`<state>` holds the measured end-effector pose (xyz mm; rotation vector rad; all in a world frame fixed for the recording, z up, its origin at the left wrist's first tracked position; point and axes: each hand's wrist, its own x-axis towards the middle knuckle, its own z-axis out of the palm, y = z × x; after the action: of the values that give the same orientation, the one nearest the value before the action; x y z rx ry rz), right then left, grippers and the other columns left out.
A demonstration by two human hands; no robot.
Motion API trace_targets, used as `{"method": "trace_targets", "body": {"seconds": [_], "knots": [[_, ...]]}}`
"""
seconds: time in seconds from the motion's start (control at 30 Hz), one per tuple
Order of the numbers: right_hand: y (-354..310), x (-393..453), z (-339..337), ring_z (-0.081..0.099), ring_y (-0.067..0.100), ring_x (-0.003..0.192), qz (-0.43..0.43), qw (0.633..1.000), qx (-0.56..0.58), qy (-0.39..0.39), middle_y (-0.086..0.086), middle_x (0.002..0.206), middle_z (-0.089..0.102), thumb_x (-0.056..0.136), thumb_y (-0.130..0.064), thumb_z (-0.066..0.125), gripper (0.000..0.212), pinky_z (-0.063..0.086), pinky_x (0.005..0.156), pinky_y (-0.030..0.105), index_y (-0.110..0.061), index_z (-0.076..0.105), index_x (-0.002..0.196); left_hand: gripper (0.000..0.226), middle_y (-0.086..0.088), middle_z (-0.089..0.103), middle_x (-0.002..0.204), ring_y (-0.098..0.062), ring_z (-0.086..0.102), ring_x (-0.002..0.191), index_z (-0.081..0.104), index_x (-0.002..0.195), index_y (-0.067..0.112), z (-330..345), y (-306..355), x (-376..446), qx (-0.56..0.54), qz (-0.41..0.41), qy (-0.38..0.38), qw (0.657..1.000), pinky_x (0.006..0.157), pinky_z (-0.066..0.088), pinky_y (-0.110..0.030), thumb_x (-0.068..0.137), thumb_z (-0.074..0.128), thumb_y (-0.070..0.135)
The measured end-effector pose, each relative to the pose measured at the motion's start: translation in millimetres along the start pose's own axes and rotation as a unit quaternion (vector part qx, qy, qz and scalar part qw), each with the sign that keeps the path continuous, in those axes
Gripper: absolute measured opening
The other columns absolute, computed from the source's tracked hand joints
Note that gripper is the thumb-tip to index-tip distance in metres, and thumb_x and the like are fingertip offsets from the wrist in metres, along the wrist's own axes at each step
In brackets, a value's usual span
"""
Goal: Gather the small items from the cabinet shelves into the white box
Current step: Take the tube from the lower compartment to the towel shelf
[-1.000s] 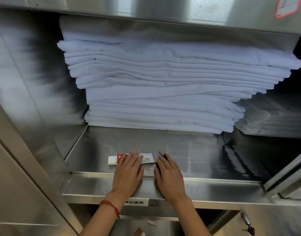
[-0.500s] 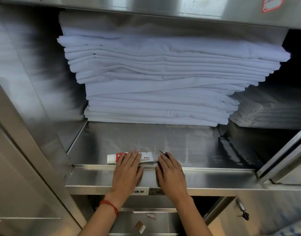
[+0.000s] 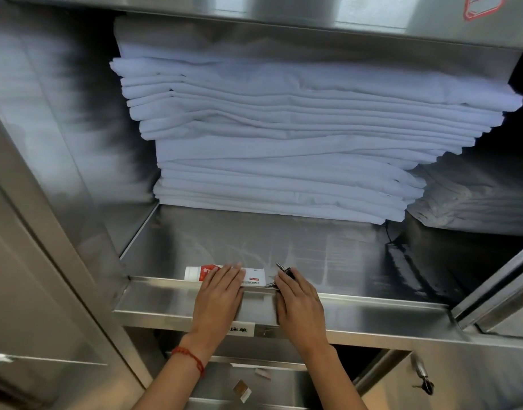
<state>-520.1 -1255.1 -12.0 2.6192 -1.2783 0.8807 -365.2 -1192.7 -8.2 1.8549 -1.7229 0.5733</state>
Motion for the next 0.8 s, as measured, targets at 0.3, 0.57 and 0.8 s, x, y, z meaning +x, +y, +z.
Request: {"method": "trace_targets", "body": {"seconds": [0.3, 0.57, 0.8], "knots": [[5.5, 1.3, 1.4, 0.065, 0.024, 0.105, -0.024, 1.0, 0.0, 0.0, 0.006, 0.109, 0.07, 0.058, -0.01, 0.089, 0.047, 0.052, 0.085, 0.041, -0.011, 0.073, 0.102, 0.068, -0.015, 0.072, 0.096, -0.029, 0.071, 0.087, 0.074, 0.091, 0.002, -3.9, 1.7, -1.6, 0.016, 0.011, -0.016, 1.0, 0.068, 0.057, -0.05, 0.027, 0.097, 0.006], [7.1, 2.4, 0.9, 0.065, 0.023, 0.106, -0.035, 0.999, -0.011, -0.007, 0.004, 0.11, 0.07, 0.057, -0.014, 0.089, 0.048, 0.052, 0.086, 0.04, -0.013, 0.073, 0.102, 0.065, -0.018, 0.071, 0.1, -0.032, 0.07, 0.091, 0.073, 0.094, 0.001, -2.6, 1.2, -1.7, 0.015, 0.009, -0.022, 1.0, 0.072, 0.056, -0.052, 0.033, 0.095, 0.007], [6.5, 1.1, -1.9, 0.067, 0.021, 0.101, -0.039, 0.999, -0.007, 0.002, 0.001, 0.102, 0.073, 0.053, -0.013, 0.091, 0.047, 0.056, 0.079, 0.039, -0.014, 0.075, 0.098, 0.066, -0.018, 0.071, 0.099, -0.032, 0.07, 0.089, 0.073, 0.095, 0.001, -1.2, -1.1, -2.7, -0.001, 0.006, -0.024, 1.0, 0.07, 0.056, -0.052, 0.033, 0.095, 0.006]]}}
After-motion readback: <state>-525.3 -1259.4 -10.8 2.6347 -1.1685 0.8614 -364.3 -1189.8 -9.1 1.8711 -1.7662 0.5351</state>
